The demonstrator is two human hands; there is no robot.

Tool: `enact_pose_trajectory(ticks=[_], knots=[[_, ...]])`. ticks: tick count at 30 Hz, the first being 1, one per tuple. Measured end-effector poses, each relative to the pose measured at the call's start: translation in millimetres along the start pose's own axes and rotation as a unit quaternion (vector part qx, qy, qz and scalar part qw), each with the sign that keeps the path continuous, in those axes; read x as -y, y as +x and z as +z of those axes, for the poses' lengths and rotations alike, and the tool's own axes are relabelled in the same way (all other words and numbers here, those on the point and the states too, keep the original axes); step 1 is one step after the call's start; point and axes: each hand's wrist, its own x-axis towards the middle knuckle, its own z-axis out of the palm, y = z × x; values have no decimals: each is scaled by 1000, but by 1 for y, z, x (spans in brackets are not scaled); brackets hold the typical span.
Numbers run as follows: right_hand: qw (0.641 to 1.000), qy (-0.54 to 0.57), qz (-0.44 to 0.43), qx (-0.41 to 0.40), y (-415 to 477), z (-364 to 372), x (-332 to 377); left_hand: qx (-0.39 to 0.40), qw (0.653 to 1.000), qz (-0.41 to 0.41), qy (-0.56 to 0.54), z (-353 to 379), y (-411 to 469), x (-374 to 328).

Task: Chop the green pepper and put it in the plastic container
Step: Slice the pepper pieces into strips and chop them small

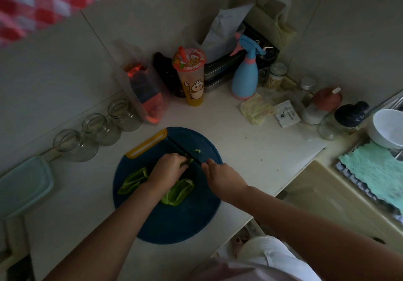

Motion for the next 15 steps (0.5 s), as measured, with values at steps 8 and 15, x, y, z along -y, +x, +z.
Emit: enact_pose_trajectory(ticks=[8,15], knots=[[1000,15,-4,8,7,1,1,5,999,23,-27,-6,0,1],[999,24,19,-10,20,15,14,12,999,9,-38,-8,-3,-1]])
